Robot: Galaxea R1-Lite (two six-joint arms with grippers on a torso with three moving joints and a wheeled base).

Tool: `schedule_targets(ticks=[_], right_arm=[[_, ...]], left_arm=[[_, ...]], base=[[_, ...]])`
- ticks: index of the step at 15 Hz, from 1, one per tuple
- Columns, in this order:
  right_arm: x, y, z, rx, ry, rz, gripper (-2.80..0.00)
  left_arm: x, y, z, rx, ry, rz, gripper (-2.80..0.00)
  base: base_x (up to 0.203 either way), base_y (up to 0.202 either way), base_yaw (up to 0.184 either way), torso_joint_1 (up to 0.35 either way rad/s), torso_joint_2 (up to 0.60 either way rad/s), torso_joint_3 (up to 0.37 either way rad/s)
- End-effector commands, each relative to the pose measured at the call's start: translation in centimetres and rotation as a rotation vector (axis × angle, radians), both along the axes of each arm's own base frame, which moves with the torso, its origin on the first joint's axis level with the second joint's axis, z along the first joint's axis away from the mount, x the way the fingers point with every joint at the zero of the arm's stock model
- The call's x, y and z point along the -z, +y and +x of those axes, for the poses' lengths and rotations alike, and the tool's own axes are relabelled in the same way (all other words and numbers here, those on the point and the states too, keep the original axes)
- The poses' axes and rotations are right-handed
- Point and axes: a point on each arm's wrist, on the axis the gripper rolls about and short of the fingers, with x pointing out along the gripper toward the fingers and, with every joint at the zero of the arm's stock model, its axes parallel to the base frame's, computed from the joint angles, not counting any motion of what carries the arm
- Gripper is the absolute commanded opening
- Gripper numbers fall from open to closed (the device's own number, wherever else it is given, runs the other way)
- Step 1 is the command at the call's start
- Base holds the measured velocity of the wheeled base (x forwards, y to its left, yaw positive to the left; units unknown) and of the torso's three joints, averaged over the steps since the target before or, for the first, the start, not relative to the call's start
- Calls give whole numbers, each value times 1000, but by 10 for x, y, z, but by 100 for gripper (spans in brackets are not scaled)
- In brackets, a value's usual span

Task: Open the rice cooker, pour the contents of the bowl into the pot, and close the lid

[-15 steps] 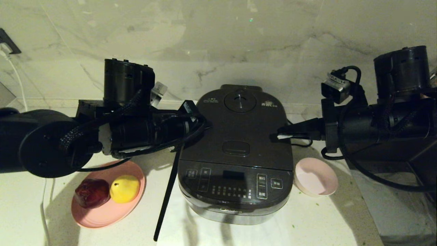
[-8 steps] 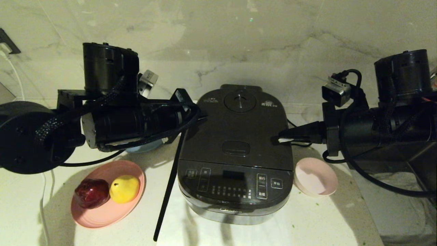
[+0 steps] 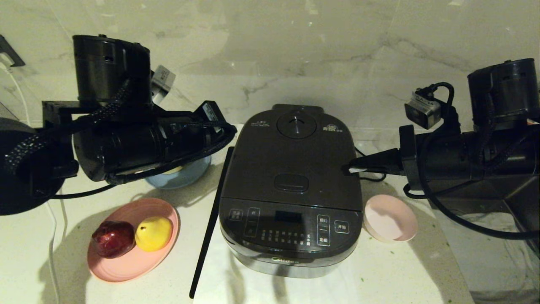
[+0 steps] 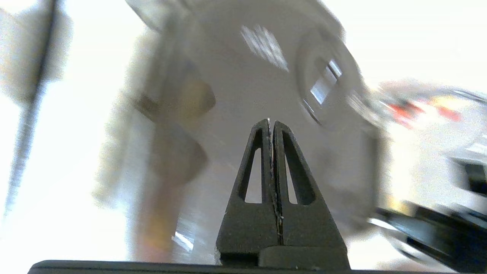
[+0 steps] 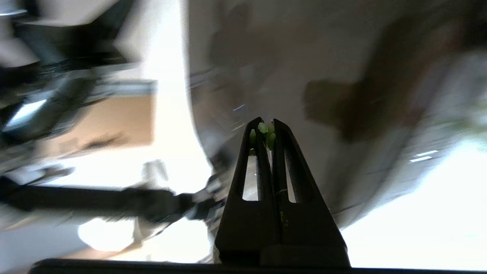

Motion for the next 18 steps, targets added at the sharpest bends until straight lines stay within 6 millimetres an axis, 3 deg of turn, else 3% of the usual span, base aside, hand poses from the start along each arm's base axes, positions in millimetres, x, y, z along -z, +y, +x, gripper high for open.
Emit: schedule_targets(ticks=[1, 4, 6, 10, 13, 18], right_arm=[[-6, -4, -9, 52, -59, -58, -280], [-14, -9, -18, 112, -104, -92, -280], [-19, -13, -25, 135, -133, -104, -280], [-21, -18, -34, 223, -170, -188, -280], [-21, -20, -37, 260, -181, -215, -280], [-17, -23, -41, 282, -175, -229, -280]], left_arm=[[-26, 17, -21, -125, -139, 99, -280], [-41, 43, -44, -269, -224, 192, -280], [-38, 62, -60, -347, -241, 265, -280], [-5, 102, -100, -498, -200, 405, -280], [3, 131, -150, -612, -251, 417, -280], [38, 160, -205, -828, -259, 462, -280]], base=[[0, 0, 0, 0, 0, 0], [0, 0, 0, 0, 0, 0], [0, 0, 0, 0, 0, 0], [0, 0, 0, 0, 0, 0], [0, 0, 0, 0, 0, 0], [0, 0, 0, 0, 0, 0]])
